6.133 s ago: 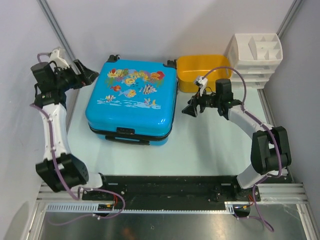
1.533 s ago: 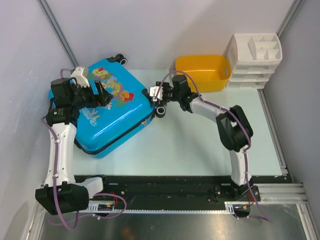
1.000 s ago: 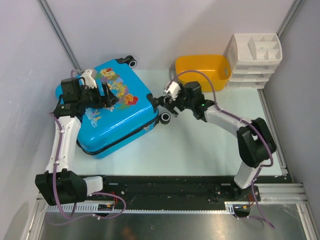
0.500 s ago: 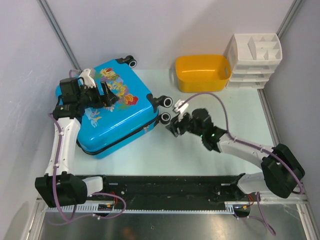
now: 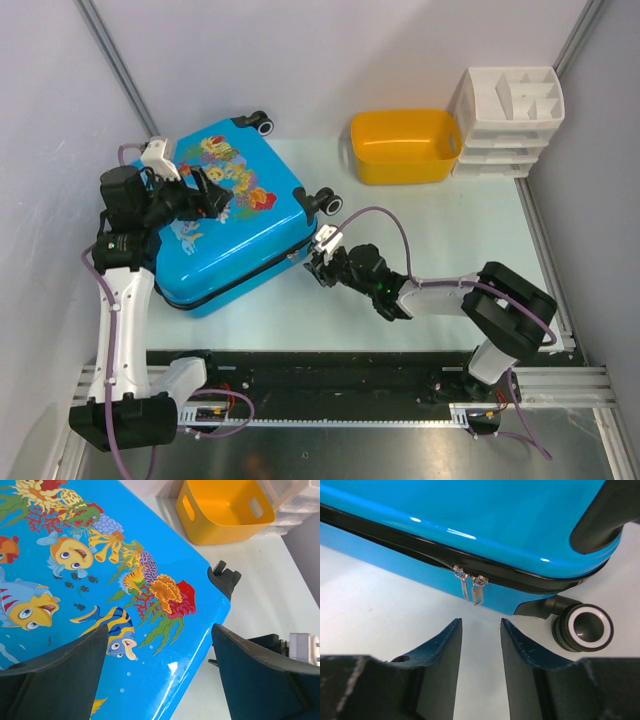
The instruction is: Open, take out, and arrange the luggage
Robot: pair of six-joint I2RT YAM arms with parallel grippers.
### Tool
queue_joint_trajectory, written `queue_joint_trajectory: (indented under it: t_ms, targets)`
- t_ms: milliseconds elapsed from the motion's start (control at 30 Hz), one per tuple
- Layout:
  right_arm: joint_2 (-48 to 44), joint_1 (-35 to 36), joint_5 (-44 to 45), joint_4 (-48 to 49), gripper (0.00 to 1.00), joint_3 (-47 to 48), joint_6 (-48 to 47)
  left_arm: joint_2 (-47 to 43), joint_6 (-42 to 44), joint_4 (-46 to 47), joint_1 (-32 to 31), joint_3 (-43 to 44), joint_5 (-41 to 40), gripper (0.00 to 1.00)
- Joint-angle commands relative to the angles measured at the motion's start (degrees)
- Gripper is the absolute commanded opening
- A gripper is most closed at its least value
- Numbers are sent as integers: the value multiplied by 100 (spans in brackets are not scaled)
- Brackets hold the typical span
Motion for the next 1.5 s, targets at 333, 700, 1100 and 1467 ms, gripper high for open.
queue_joint_trajectory:
  t_ms: [333,700,1100,1467]
  targets:
    - [944,136,91,829,41,772,-4,21,-198,230,-44,-85,182,89]
    - [1111,118,179,513,26,921,-206,144,-136,265,-35,-261,68,87]
    - [1050,-137,109,337,0,851,-338,240,-57,274,-35,-270,-28,86]
    - [795,-628,522,337,0,728,-567,478,101,274,-35,-331,-495,86]
